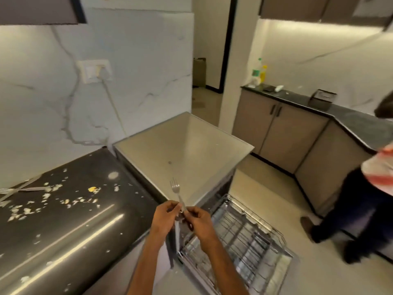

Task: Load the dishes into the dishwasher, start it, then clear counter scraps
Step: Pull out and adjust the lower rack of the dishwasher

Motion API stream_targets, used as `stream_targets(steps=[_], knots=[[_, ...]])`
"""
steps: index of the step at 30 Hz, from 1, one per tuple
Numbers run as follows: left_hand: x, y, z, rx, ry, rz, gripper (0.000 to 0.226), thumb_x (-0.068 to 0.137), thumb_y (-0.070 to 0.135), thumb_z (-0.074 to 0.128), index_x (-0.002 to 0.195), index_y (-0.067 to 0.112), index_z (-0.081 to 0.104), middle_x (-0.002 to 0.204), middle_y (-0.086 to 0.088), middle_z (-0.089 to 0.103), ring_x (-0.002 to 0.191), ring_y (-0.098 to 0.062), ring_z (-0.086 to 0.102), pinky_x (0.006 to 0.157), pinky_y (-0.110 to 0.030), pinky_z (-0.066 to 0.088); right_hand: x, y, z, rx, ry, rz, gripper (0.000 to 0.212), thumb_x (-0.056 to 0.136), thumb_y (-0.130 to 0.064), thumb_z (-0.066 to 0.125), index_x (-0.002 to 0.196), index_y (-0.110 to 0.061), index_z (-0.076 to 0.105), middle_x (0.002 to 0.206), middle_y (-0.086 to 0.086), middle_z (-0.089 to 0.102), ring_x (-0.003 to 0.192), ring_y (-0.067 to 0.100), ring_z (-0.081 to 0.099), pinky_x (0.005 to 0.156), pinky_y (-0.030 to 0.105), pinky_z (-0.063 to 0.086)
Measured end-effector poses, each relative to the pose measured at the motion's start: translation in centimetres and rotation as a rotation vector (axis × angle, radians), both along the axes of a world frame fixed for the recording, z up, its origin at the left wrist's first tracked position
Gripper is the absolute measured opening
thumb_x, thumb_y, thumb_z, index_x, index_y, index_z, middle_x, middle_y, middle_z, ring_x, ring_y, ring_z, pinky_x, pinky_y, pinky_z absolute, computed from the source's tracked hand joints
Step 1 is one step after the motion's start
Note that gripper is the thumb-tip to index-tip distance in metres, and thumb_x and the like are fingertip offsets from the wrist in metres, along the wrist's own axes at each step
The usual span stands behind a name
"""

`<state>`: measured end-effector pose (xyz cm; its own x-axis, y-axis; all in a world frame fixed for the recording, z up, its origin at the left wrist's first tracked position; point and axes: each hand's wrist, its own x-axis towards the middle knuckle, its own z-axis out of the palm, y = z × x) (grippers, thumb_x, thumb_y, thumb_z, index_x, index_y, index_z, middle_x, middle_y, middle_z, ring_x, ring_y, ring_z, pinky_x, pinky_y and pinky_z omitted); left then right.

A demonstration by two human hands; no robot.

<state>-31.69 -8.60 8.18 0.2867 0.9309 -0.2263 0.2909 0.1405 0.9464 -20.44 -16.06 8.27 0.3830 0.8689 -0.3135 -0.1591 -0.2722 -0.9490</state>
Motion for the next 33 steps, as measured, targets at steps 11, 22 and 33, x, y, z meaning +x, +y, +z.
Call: stream_targets(steps=[11, 22, 33], knots=[[17.6, -15.8, -4.0, 0.026, 0.081, -0.026, 0.008, 0.096, 0.015, 0.062, 0.090, 0.016, 0.068, 0.084, -0.004, 0.073, 0.084, -0.022, 0.069, 0.081, -0.041, 0.056, 17.3, -14.7, -4.9, -0.134, -0.296, 0.170, 0.019, 0.096, -0.029, 0.063, 0.090, -0.014, 0.073, 0.086, 0.007, 0.074, 0.082, 0.024, 0.069, 0.079, 0.037, 0.056], [24.8, -18.7, -7.7, 0.080, 0.415, -0.217, 0.009, 0.101, 0.026, 0.052, 0.098, 0.025, 0.060, 0.080, 0.002, 0.069, 0.074, -0.017, 0.067, 0.066, -0.029, 0.054, 29.2, -19.2, -9.0, -0.157, -0.189, -0.022, 0.008, 0.097, -0.018, 0.062, 0.104, -0.019, 0.065, 0.094, 0.001, 0.072, 0.085, 0.015, 0.071, 0.078, 0.030, 0.060], [35.3, -14.5, -12.4, 0.084, 0.466, -0.314, 0.017, 0.096, 0.013, 0.058, 0.108, 0.020, 0.068, 0.092, 0.005, 0.070, 0.083, -0.011, 0.065, 0.075, -0.032, 0.056, 43.6, -17.9, -11.8, -0.329, -0.319, -0.159, 0.013, 0.094, -0.013, 0.064, 0.104, -0.015, 0.071, 0.092, -0.001, 0.073, 0.081, 0.012, 0.068, 0.070, 0.019, 0.053]])
